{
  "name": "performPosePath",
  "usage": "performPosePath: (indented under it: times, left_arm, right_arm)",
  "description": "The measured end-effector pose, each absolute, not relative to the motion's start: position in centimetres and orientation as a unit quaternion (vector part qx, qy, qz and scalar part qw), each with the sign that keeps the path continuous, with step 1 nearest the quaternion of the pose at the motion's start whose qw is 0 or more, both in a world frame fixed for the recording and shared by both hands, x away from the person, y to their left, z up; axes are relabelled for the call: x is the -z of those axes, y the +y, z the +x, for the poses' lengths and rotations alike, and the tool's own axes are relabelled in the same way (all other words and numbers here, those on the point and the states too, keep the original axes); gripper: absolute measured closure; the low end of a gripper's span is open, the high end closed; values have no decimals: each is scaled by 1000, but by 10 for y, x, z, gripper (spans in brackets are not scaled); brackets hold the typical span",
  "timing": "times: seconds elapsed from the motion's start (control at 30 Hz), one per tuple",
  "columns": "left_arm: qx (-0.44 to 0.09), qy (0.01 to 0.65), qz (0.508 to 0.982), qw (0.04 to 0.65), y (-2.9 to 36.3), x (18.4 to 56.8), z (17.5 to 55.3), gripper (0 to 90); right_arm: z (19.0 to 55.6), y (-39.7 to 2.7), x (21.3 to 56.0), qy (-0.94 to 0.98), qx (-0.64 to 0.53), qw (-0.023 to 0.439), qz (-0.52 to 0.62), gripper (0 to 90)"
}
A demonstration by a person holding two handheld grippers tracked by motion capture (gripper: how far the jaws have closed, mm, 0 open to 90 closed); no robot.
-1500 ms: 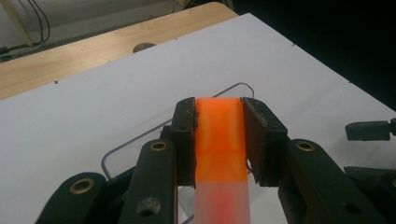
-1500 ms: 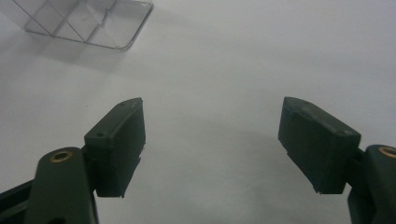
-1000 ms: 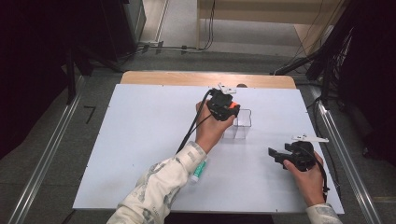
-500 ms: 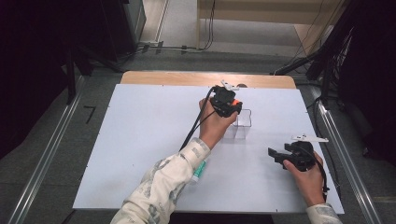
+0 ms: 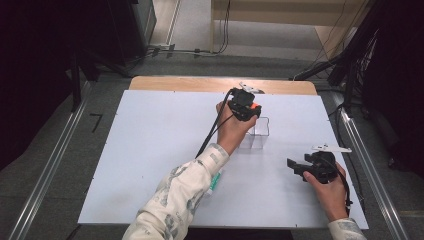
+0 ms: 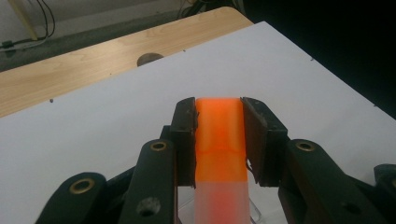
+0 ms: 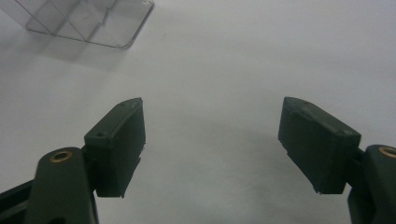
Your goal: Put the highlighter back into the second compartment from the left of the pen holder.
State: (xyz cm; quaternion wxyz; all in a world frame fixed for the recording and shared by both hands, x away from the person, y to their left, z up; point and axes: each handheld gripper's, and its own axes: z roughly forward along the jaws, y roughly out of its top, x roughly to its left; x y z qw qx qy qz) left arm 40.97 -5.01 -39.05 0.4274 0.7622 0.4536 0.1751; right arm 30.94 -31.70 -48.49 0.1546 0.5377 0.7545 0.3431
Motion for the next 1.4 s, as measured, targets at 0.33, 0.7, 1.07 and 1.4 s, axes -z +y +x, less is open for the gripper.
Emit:
performPosePath:
  times: [0.33, 0.7, 1.07, 1.4]
  left_arm:
    - [-174, 460, 760, 425, -53, 389, 419, 673]
    - [-175, 459, 761, 424, -61, 384, 426, 673]
    - [-172, 459, 760, 427, -68, 383, 432, 672]
    - [-170, 464, 755, 430, -70, 388, 438, 672]
  right_arm:
    - [310, -318, 485, 755, -343, 154, 538, 217]
    - [310, -318, 486, 755, -344, 151, 538, 216]
    - [310, -319, 486, 754, -344, 151, 538, 216]
    - [310, -319, 486, 755, -343, 152, 537, 216]
